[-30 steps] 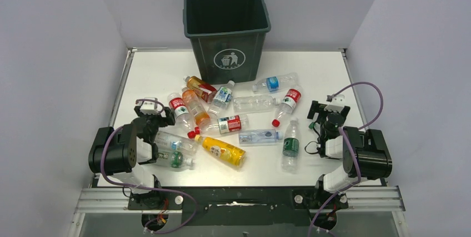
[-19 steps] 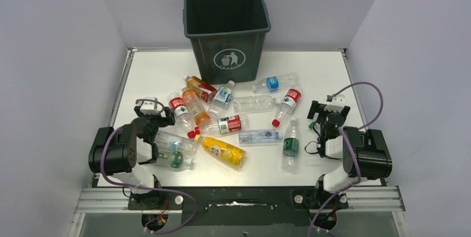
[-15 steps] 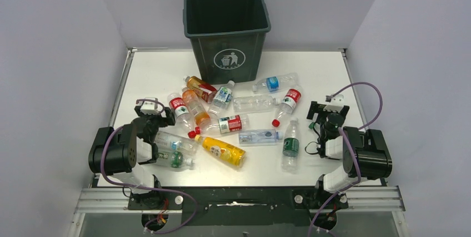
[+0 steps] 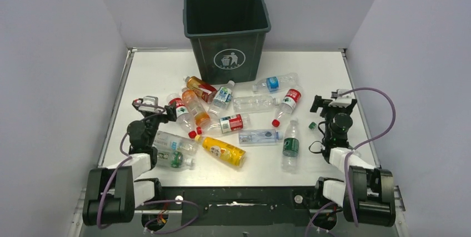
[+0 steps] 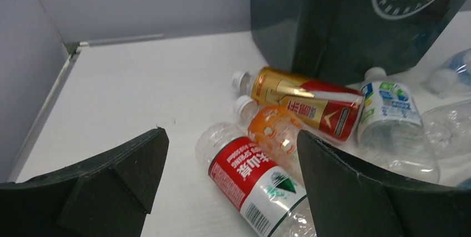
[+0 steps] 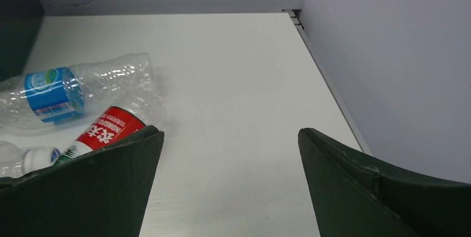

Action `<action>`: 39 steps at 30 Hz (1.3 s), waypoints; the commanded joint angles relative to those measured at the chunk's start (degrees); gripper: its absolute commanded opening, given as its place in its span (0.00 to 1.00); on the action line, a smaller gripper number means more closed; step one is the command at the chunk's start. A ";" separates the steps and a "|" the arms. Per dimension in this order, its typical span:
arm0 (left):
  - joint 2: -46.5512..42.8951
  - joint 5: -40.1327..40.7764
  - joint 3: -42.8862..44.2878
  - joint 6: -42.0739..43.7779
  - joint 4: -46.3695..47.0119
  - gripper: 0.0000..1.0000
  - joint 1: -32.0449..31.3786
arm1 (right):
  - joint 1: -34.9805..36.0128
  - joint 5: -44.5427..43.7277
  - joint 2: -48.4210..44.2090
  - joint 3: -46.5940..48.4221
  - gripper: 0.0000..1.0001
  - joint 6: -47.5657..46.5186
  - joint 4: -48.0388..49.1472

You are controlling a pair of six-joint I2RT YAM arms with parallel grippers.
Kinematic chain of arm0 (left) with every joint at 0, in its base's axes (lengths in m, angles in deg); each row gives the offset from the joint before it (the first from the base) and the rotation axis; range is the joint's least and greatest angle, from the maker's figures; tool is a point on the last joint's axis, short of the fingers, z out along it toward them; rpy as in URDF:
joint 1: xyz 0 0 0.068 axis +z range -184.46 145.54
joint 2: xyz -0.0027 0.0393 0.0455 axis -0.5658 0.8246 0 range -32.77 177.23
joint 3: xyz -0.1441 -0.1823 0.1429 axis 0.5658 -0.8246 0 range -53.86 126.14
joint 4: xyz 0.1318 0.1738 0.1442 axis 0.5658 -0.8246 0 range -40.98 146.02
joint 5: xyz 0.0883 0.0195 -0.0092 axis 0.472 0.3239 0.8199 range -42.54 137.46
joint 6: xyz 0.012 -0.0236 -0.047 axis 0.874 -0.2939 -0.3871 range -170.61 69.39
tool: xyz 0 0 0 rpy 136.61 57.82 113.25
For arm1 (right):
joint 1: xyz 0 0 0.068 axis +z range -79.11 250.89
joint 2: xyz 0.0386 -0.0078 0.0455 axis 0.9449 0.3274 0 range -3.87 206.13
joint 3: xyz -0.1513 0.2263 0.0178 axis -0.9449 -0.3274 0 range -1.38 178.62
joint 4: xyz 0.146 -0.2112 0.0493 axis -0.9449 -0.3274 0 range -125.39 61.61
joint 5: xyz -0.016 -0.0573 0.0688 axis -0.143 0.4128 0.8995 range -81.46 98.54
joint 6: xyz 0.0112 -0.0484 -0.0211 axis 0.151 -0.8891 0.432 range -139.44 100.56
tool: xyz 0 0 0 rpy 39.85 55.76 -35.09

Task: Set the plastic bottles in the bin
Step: Pick up the plastic bottle at the center of the board.

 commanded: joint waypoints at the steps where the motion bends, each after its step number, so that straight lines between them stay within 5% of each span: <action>1: -8.63 2.97 3.49 -2.85 -6.70 0.87 -2.52 | 0.33 3.72 -8.02 4.50 0.98 -0.51 -8.82; 10: -19.40 -6.19 19.96 -9.71 -26.51 0.87 -3.42 | 0.41 4.67 -23.09 16.36 0.98 9.22 -30.68; 17: -26.27 -3.46 27.52 -26.54 -29.22 0.87 -3.41 | 0.46 14.51 -24.82 35.63 0.98 23.09 -52.03; 21: -25.69 0.73 36.93 -40.73 -40.21 0.87 -3.42 | 0.51 22.40 -22.55 48.67 0.98 25.04 -64.45; 26: -19.06 -3.18 55.12 -42.00 -60.55 0.87 -3.42 | 0.51 32.76 -25.07 54.16 0.98 23.76 -63.41; 29: -16.29 -3.18 62.43 -42.00 -65.28 0.87 -3.42 | 0.49 35.90 -24.27 56.73 0.98 25.60 -63.70; 34: -15.38 -3.18 65.07 -42.00 -58.04 0.87 -3.33 | 0.50 35.07 -21.01 60.76 0.98 30.86 -69.56; 35: -15.00 -22.14 64.94 -45.91 -55.78 0.87 -3.33 | 0.48 34.90 -20.56 60.94 0.98 31.37 -70.46; 39: -13.29 -34.98 56.33 -62.83 -32.91 0.87 -3.33 | 0.42 35.32 -20.00 58.18 0.98 33.41 -71.27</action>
